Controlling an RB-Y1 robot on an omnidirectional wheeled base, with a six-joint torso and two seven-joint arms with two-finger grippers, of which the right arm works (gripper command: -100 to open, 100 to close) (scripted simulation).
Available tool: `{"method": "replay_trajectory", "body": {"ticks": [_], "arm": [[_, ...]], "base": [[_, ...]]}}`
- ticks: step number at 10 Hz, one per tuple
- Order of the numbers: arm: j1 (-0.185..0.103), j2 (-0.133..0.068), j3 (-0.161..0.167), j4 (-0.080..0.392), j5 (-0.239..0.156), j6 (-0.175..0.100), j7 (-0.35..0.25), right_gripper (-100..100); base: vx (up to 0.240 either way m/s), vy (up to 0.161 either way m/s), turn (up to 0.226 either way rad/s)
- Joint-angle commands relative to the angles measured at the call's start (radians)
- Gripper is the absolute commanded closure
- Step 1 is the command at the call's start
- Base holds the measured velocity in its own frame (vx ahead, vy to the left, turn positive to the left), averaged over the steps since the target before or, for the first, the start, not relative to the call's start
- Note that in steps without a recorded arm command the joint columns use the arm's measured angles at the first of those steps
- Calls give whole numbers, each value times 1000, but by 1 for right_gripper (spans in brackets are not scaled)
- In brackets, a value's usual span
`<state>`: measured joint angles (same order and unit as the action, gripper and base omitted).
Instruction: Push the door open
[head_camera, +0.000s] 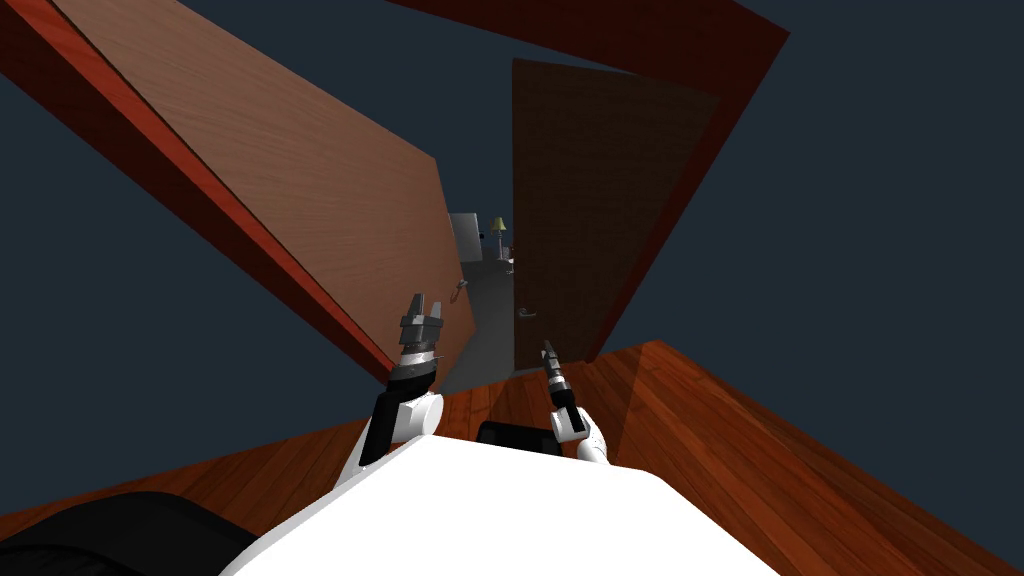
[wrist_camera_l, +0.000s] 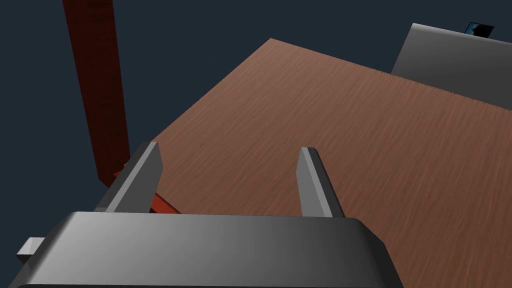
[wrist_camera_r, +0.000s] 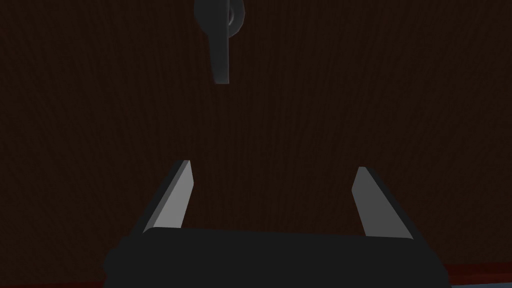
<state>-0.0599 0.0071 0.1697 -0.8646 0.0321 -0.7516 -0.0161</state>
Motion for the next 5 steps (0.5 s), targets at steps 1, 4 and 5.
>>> {"method": "replay_trajectory", "body": {"ticks": [1, 4, 5], "arm": [[-15, 6, 6, 40, 2, -5, 1, -100], [-31, 14, 13, 87, 4, -12, 2, -100], [-39, 19, 17, 110, 5, -15, 3, -100]], "base": [[57, -38, 51], [82, -47, 35], [39, -36, 26]]}}
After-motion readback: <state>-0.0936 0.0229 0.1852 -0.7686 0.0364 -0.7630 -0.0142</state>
